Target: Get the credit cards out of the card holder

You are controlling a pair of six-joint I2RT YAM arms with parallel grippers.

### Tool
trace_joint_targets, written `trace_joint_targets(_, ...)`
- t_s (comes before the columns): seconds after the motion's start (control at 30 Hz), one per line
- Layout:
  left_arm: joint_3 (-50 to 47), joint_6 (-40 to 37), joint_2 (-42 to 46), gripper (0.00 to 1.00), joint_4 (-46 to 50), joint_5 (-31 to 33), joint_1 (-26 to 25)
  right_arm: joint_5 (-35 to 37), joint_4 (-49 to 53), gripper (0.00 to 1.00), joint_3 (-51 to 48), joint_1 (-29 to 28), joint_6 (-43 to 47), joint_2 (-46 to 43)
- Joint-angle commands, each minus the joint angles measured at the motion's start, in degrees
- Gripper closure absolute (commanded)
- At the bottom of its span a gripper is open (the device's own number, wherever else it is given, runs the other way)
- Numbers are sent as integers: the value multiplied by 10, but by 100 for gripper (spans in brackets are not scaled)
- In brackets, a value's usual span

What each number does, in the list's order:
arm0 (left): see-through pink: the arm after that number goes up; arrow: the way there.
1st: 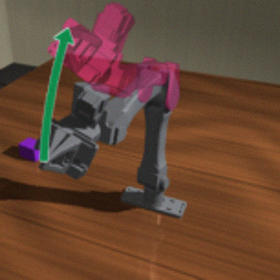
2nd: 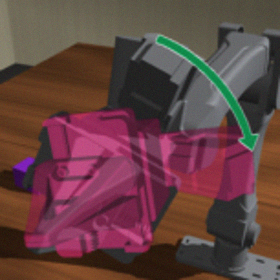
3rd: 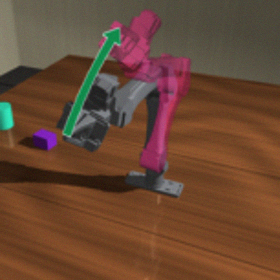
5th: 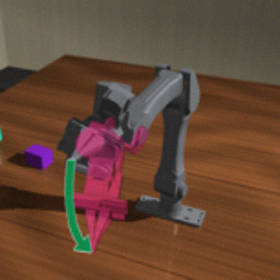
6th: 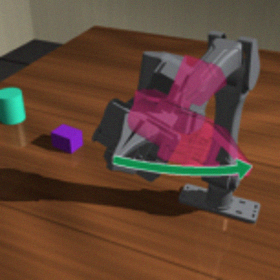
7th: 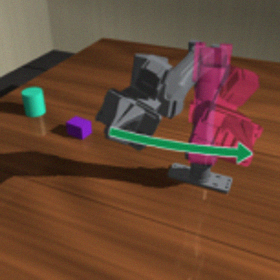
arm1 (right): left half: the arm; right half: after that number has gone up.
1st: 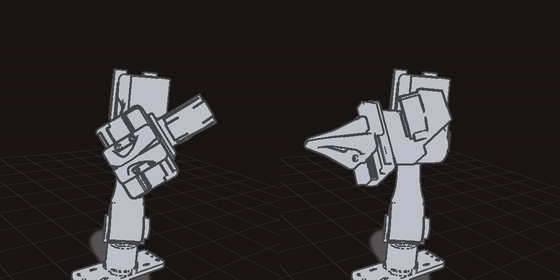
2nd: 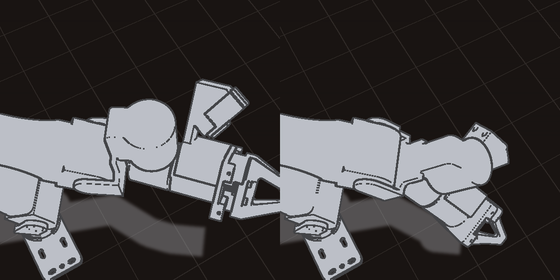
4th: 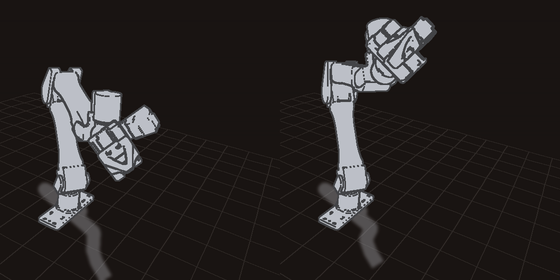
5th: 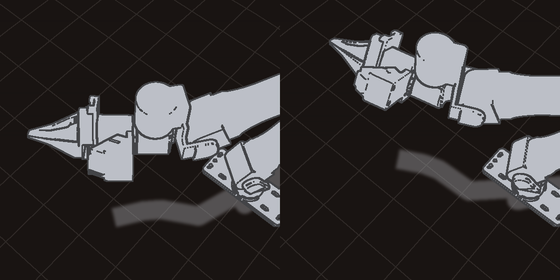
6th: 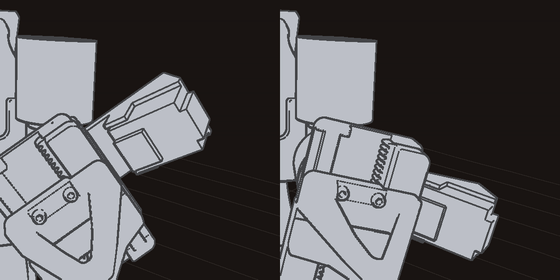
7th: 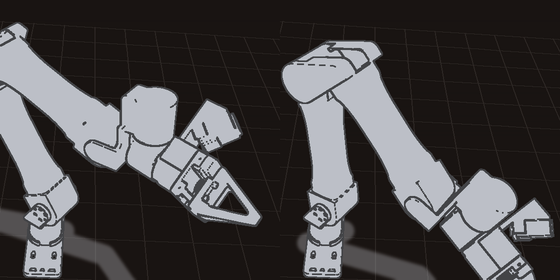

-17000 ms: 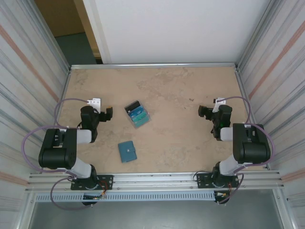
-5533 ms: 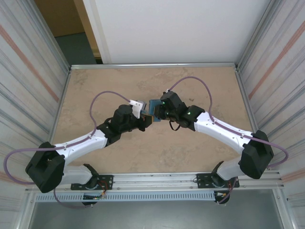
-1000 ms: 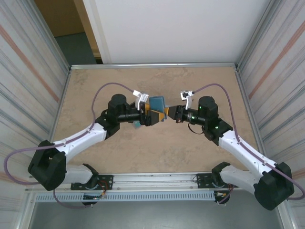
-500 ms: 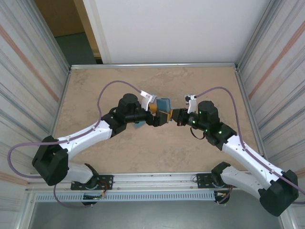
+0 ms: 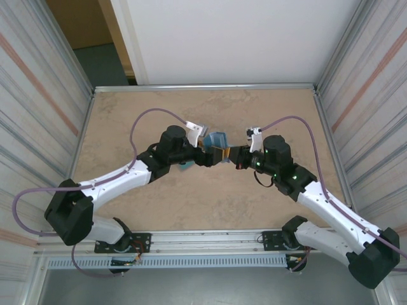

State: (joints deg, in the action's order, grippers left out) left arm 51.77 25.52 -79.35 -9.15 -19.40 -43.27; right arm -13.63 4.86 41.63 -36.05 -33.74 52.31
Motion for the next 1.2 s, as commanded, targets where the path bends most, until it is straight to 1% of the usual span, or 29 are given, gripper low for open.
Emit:
trace_joint_targets(0.0, 8, 4, -6, 10, 2, 21, -2, 8, -9, 100, 27, -6, 18, -20)
trace_joint_targets(0.03, 6, 4, -7, 13, 1, 23, -2, 9, -9, 100, 26, -6, 18, -21)
trace_joint_targets(0.07, 5, 4, -5, 17, -1, 22, -2, 11, -8, 100, 26, -6, 18, -23)
trace_joint_targets(0.1, 3, 5, -6, 23, -4, 21, -2, 12, -8, 100, 25, -6, 18, -23)
trace_joint_targets(0.13, 2, 6, -5, 31, -9, 17, -2, 12, -8, 100, 25, -6, 18, -24)
trace_joint_targets(0.2, -1, 8, -5, 43, -19, 10, -2, 14, -8, 100, 25, -6, 18, -24)
trace_joint_targets(0.33, -4, 14, -4, 63, -30, 2, -3, 21, -8, 100, 23, -6, 18, -21)
trace_joint_targets(0.43, -3, 13, -1, 71, -27, 3, -2, 25, -6, 100, 22, -6, 18, -19)
trace_joint_targets(0.47, -4, 11, 1, 76, -25, 3, -2, 26, -6, 100, 22, -6, 18, -18)
trace_joint_targets(0.53, -2, 9, 5, 83, -20, 3, -2, 28, -5, 100, 22, -5, 19, -16)
trace_joint_targets(0.63, -4, 8, 10, 88, -13, 4, -2, 29, 2, 100, 26, -5, 21, -12)
trace_joint_targets(0.67, -4, 9, 12, 89, -11, 3, -2, 29, 6, 98, 28, -5, 23, -9)
trace_joint_targets(0.73, -1, 10, 13, 91, -8, 3, -1, 29, 17, 77, 33, -5, 30, -2)
trace_joint_targets(0.8, 3, 13, 12, 95, 2, -1, -1, 27, 27, 59, 38, -6, 38, 5)
trace_joint_targets(0.83, 5, 15, 12, 96, 6, -3, 1, 26, 31, 53, 40, -7, 43, 9)
trace_joint_targets(0.87, 8, 18, 13, 97, 12, -4, 3, 25, 35, 49, 40, -7, 47, 12)
trace_joint_targets(0.93, 12, 27, 12, 99, 25, -5, 7, 26, 38, 37, 39, -10, 57, 16)
trace_joint_targets(1.0, 13, 35, 13, 100, 29, -15, 14, 27, 38, 29, 37, -13, 66, 16)
trace_joint_targets(1.1, 8, 52, 14, 100, 16, -41, 25, 30, 44, 20, 35, -14, 76, 17)
trace_joint_targets(1.17, 4, 63, 13, 100, 7, -61, 33, 28, 47, 16, 35, -14, 83, 20)
